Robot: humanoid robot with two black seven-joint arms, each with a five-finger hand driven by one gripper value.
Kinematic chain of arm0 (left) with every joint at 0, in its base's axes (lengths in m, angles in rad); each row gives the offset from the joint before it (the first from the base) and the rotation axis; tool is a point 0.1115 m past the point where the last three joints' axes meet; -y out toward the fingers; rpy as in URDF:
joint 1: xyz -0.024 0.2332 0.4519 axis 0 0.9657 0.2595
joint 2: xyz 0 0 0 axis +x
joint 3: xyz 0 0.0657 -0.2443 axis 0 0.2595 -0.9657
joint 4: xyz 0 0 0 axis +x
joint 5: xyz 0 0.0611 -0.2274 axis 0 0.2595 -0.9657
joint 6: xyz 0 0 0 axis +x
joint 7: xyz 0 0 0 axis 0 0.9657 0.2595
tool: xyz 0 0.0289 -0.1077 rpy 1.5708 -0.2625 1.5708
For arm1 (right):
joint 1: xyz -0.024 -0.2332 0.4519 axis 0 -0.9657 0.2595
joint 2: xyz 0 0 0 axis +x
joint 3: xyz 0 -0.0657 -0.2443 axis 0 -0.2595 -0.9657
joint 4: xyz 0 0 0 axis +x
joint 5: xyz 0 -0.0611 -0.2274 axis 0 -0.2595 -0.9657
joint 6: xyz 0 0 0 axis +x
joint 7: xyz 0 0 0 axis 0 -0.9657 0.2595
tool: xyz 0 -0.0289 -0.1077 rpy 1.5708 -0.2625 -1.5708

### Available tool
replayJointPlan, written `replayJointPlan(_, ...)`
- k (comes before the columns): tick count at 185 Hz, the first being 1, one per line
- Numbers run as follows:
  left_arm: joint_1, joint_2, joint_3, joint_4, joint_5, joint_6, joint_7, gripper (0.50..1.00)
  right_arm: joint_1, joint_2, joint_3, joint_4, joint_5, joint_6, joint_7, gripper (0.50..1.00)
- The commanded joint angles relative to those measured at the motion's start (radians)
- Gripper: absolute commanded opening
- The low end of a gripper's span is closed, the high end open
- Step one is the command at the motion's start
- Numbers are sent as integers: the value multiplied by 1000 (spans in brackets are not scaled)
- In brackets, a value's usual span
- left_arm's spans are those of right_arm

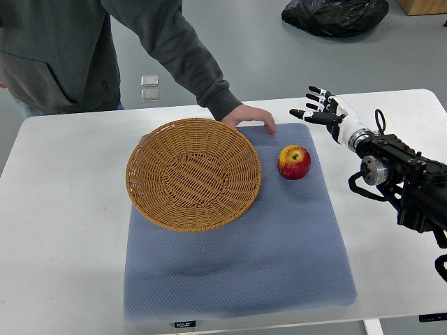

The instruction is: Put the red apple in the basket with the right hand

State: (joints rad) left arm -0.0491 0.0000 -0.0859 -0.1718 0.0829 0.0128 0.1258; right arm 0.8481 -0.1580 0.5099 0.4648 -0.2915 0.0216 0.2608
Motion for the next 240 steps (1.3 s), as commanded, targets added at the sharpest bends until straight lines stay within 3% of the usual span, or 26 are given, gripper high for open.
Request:
replayJointPlan(1, 0, 0, 0, 0, 0, -1, 0, 1000, 0, 0, 1, 0, 0, 0, 0, 913)
replayJointPlan(119, 0, 0, 0, 0, 0, 1, 0, 1000, 5, -20, -17, 8, -8, 14, 0, 913)
replayJointPlan(240, 0, 0, 0, 5, 0, 1, 0, 1000, 51, -43, -17, 18, -325, 118, 18, 913)
